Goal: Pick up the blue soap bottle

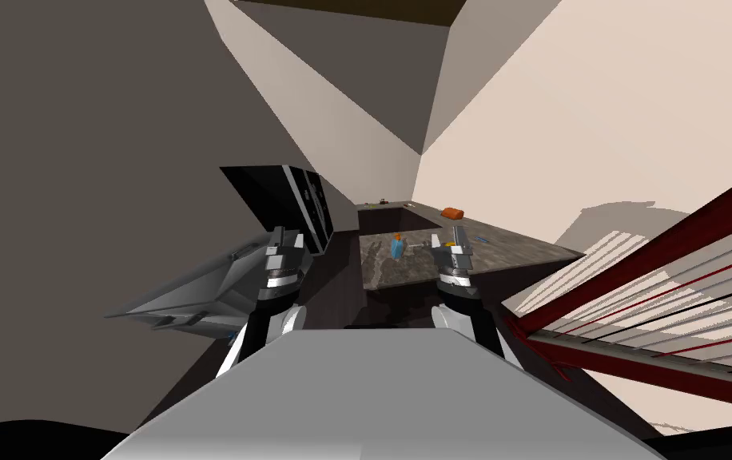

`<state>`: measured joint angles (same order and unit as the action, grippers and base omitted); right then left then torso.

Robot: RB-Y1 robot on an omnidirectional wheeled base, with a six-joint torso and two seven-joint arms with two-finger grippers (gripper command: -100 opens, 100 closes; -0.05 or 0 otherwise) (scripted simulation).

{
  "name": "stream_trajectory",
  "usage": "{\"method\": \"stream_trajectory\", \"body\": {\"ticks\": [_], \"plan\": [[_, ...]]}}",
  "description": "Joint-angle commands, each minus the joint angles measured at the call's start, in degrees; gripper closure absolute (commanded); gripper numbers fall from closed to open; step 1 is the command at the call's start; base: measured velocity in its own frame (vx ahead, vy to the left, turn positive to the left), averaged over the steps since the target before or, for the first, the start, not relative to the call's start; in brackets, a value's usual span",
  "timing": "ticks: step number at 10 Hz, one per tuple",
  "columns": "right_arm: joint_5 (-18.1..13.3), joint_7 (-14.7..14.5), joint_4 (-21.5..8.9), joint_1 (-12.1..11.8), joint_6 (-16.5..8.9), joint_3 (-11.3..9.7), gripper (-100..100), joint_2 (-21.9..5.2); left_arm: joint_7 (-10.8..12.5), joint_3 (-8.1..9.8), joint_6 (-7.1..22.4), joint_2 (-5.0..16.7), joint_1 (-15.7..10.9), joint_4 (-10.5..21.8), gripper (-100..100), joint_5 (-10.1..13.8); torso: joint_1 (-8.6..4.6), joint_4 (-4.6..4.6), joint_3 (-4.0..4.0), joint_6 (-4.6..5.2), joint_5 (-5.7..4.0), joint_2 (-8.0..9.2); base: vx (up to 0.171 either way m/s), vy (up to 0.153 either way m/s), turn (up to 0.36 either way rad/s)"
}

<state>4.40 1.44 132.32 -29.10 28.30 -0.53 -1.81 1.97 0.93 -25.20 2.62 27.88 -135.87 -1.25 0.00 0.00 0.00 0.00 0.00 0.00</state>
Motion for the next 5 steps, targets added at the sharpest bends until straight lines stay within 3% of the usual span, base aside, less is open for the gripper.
{"method": "stream_trajectory", "body": {"ticks": [1, 5], "plan": [[0.15, -1.08, -0.78, -0.48, -1.03, 0.44, -100, -1.75, 0.0, 0.0, 0.0, 0.0, 0.0, 0.0, 0, 0.0, 0.0, 0.0, 0.0, 0.0, 0.0, 0.0, -0.003, 0.035, 0.044], [0.46, -4.45, -3.47, -2.21, -4.44, 1.89, -100, -5.85, 0.0, -0.01, 0.0, -0.01, 0.0, 0.0, 0, 0.0, 0.33, 0.01, 0.03, -0.01, 0.07, 0.05, -0.012, 0.092, 0.05]]}}
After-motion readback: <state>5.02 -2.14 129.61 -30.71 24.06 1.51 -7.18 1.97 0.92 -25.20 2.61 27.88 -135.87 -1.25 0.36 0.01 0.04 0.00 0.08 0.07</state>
